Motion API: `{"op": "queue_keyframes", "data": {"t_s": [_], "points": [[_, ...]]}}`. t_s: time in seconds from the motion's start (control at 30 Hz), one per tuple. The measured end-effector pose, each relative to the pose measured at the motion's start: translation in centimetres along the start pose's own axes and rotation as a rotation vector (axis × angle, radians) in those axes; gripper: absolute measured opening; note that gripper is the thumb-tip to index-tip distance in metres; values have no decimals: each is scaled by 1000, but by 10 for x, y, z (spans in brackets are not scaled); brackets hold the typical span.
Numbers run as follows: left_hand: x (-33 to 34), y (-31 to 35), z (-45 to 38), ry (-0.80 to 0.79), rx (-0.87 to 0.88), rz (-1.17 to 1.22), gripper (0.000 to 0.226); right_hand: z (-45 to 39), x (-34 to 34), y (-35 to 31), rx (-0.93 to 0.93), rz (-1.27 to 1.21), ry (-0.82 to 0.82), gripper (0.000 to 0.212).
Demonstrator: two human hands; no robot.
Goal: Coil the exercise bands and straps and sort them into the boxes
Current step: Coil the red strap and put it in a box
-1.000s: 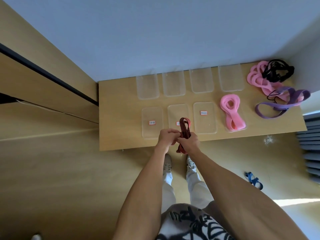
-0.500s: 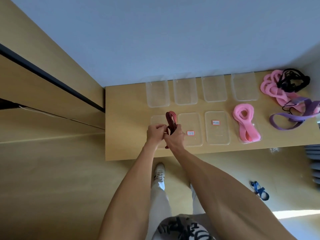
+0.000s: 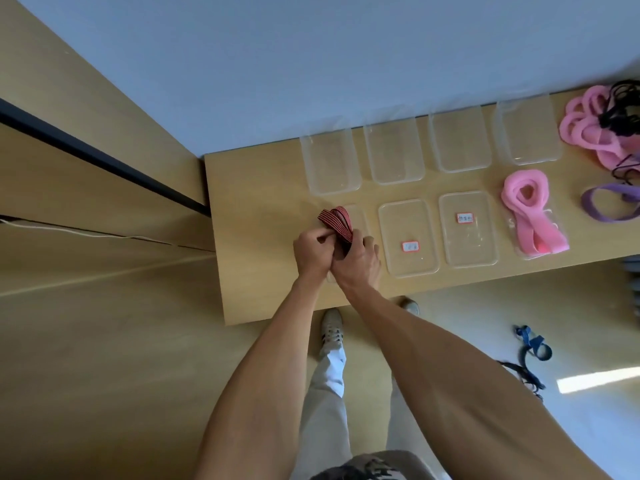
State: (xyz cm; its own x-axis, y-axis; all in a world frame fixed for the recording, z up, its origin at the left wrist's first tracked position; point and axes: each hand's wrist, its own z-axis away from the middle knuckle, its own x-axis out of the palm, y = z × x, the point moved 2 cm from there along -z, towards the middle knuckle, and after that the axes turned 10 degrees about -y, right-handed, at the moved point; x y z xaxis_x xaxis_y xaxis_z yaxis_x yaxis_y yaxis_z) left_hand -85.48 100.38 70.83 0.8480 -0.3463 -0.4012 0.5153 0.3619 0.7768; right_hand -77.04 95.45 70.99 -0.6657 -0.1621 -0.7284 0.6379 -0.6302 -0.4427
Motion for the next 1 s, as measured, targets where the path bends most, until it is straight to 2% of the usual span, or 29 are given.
{"op": "queue_keyframes", "data": {"t_s": [0.13, 0.27, 0.43, 0.7, 0.83, 1.0], "points": [[-7, 0, 1, 15, -2, -25, 17, 8, -9, 3, -21, -72, -32, 65], [-7, 2, 4, 61, -6, -114, 15, 15, -17, 6, -14, -54, 24, 48], [-5, 6, 9, 190, -15, -232, 23, 15, -23, 9, -15, -95, 53, 38], [6, 9, 13, 176, 81, -285, 34, 6, -25, 15, 21, -105, -2, 25], [8, 15, 17, 193, 173, -383, 34, 8, -31, 17, 37, -103, 84, 28], [13, 51, 35, 131, 297, -425, 31, 29, -65, 20, 90, -85, 35, 48]]}}
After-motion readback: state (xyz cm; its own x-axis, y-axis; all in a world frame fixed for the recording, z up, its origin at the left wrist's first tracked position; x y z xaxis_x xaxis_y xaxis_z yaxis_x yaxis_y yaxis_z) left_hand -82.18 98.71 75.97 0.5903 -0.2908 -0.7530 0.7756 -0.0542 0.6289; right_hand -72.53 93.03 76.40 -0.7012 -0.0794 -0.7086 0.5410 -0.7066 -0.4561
